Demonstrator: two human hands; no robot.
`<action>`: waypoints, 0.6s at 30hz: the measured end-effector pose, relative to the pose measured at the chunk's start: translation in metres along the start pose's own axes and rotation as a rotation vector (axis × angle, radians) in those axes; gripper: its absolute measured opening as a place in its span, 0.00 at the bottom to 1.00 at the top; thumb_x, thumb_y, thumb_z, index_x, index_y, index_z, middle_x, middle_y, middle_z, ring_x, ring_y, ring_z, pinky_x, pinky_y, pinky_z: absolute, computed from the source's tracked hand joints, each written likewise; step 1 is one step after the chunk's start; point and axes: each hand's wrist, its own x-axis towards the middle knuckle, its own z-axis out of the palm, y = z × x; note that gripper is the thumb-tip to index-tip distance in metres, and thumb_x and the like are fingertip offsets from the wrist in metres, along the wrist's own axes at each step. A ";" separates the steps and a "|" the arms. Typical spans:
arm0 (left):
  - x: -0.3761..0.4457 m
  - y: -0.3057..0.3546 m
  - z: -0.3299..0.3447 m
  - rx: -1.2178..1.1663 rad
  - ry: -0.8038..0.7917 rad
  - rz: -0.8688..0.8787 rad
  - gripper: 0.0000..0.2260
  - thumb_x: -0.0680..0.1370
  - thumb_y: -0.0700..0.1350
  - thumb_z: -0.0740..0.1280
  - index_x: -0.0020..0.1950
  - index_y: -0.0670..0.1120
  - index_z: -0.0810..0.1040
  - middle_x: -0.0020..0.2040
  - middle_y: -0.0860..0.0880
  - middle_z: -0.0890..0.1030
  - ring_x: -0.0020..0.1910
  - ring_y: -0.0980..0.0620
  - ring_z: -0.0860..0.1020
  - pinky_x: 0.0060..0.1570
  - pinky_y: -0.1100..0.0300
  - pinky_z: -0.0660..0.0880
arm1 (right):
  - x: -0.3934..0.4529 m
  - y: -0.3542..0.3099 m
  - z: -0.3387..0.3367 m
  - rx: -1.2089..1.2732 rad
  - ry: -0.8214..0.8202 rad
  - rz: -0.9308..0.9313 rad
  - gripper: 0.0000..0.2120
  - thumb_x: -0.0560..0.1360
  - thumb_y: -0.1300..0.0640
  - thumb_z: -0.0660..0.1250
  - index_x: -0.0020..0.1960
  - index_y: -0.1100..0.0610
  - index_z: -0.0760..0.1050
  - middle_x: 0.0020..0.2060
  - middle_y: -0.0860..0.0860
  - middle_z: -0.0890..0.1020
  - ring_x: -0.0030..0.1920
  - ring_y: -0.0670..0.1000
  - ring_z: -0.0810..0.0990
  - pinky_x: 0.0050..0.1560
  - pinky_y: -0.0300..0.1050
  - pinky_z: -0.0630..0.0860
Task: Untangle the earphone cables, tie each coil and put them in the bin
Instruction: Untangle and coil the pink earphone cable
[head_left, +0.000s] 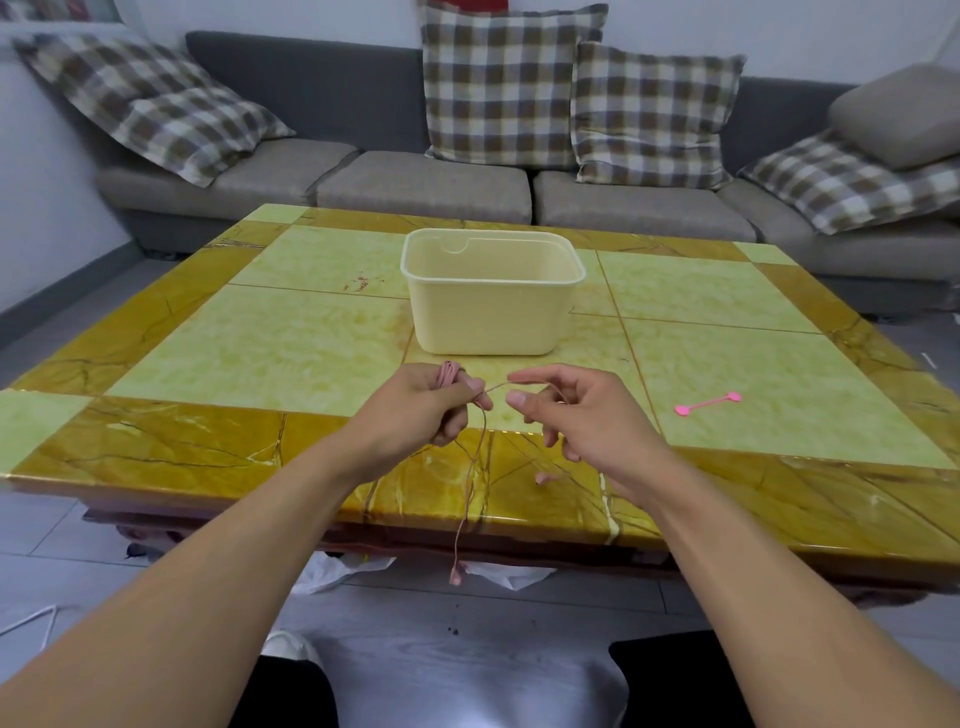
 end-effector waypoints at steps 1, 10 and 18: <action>0.000 0.000 0.001 -0.011 -0.012 0.002 0.12 0.84 0.45 0.64 0.48 0.39 0.81 0.28 0.46 0.72 0.27 0.52 0.66 0.31 0.61 0.66 | 0.001 0.000 0.002 0.017 0.026 -0.011 0.12 0.73 0.52 0.77 0.56 0.49 0.84 0.36 0.51 0.81 0.31 0.47 0.76 0.24 0.40 0.69; -0.001 0.000 0.001 -0.077 -0.121 0.007 0.12 0.85 0.42 0.60 0.48 0.41 0.82 0.31 0.43 0.75 0.28 0.50 0.69 0.35 0.56 0.65 | 0.004 0.001 -0.003 -0.068 0.080 -0.066 0.02 0.77 0.54 0.74 0.46 0.50 0.85 0.34 0.45 0.82 0.30 0.45 0.70 0.29 0.33 0.68; 0.000 0.002 0.005 -0.038 -0.071 0.064 0.11 0.85 0.43 0.61 0.55 0.35 0.77 0.36 0.42 0.83 0.30 0.50 0.73 0.32 0.57 0.67 | 0.003 0.002 0.003 -0.027 0.051 -0.019 0.02 0.77 0.54 0.74 0.46 0.50 0.85 0.33 0.44 0.81 0.30 0.46 0.70 0.27 0.32 0.66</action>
